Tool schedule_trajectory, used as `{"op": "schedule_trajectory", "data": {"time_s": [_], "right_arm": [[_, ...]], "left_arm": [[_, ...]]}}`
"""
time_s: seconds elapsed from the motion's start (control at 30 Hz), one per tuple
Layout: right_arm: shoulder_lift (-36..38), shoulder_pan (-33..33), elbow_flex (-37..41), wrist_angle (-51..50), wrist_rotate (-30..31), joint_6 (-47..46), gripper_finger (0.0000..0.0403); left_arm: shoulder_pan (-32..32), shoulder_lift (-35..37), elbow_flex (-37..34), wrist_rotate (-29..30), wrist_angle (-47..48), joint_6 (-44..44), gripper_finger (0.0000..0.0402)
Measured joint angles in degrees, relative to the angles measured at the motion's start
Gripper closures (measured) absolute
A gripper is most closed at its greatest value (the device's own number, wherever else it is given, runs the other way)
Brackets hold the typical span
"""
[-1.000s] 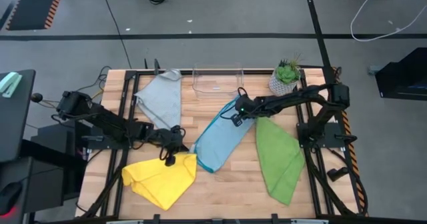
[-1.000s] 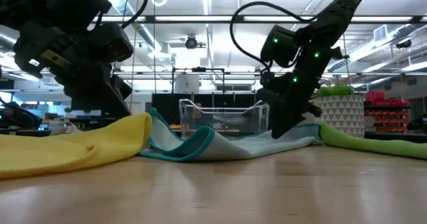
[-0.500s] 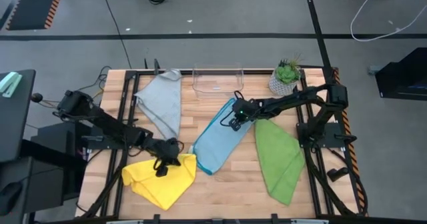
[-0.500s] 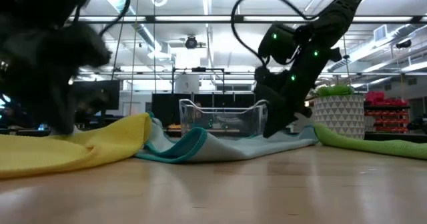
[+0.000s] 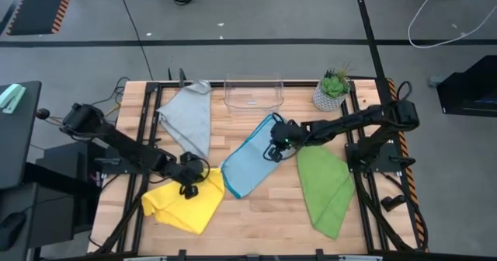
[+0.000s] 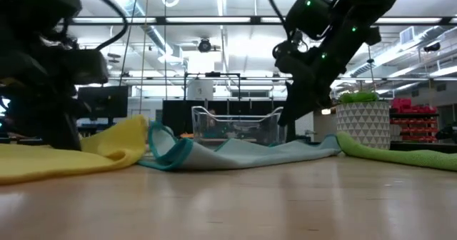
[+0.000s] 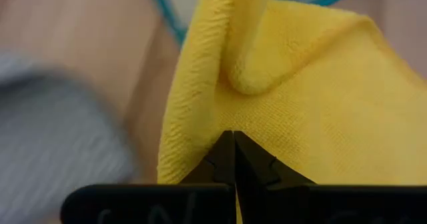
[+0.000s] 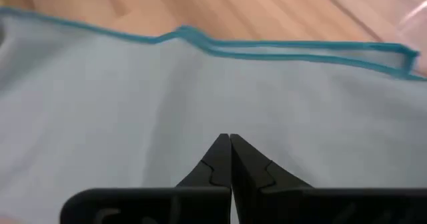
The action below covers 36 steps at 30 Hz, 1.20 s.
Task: Fold microfiber towels
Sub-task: Fold the blue microfiber towel
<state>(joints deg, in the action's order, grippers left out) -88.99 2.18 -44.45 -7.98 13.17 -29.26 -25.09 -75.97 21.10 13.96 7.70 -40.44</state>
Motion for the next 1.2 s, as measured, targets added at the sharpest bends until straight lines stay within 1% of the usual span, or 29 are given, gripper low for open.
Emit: {"op": "schedule_trajectory", "data": {"time_s": [0.1,0.17,0.23,0.3,0.37,0.53,0.57,0.63,0.77,0.9,1.0,1.13,1.2], "right_arm": [[0.11,-3.12,0.0,0.63,0.61,-1.07,0.0399],[0.11,-4.82,0.0,0.64,0.71,-2.03,0.0399],[0.11,-6.36,0.0,0.71,1.61,-2.5,0.0399],[0.11,-7.5,0.0,0.75,2.36,-2.61,0.0399],[0.11,-8.26,-0.01,0.91,2.68,-2.67,0.0398],[0.11,-9.59,-0.02,0.88,4.4,-2.27,0.0398],[0.11,-9.66,-0.02,0.89,4.57,-2.05,0.0398],[0.11,-9.64,-0.02,0.89,4.78,-1.74,0.0398],[0.11,-9.61,-0.02,1.04,4.83,-0.31,0.0398],[0.11,-9.6,-0.02,1.19,4.85,0.82,0.0398],[0.11,-9.6,-0.02,1.35,4.83,1.06,0.0398],[0.11,-9.6,-0.02,1.49,4.83,1.93,0.0398],[0.11,-9.6,-0.02,1.52,4.83,2.06,0.0398]], "left_arm": [[-1.18,3.59,-0.35,1.94,4.96,-3.18,0.0398],[-1.82,6.87,-0.42,1.8,6.34,-3.32,0.0398],[-2.7,10.63,0.4,0.46,8.64,-3.03,0.0398],[-3.75,13.76,2.55,-3.14,9.86,-2.72,0.0396],[-5.2,15.66,4.44,-7.13,15.86,-4.77,0.0397],[-10.65,15.01,8.94,-14.7,32.54,-12.66,0.0398],[-11.84,14.25,9.11,-16.37,34.65,-13.72,0.0397],[-14.22,12.87,9.11,-20.28,35.79,-16.32,0.0397],[-18.6,7.59,9.22,-26.42,34.34,-19.0,0.0398],[-21.52,2.13,9.22,-27.82,27.76,-21.3,0.0397],[-22.06,-1.28,9.25,-27.75,16.74,-22.29,0.0398],[-20.8,-5.97,9.27,-22.6,0.23,-22.52,0.0398],[-19.41,-7.76,9.37,-21.02,-6.55,-22.03,0.0398]]}}
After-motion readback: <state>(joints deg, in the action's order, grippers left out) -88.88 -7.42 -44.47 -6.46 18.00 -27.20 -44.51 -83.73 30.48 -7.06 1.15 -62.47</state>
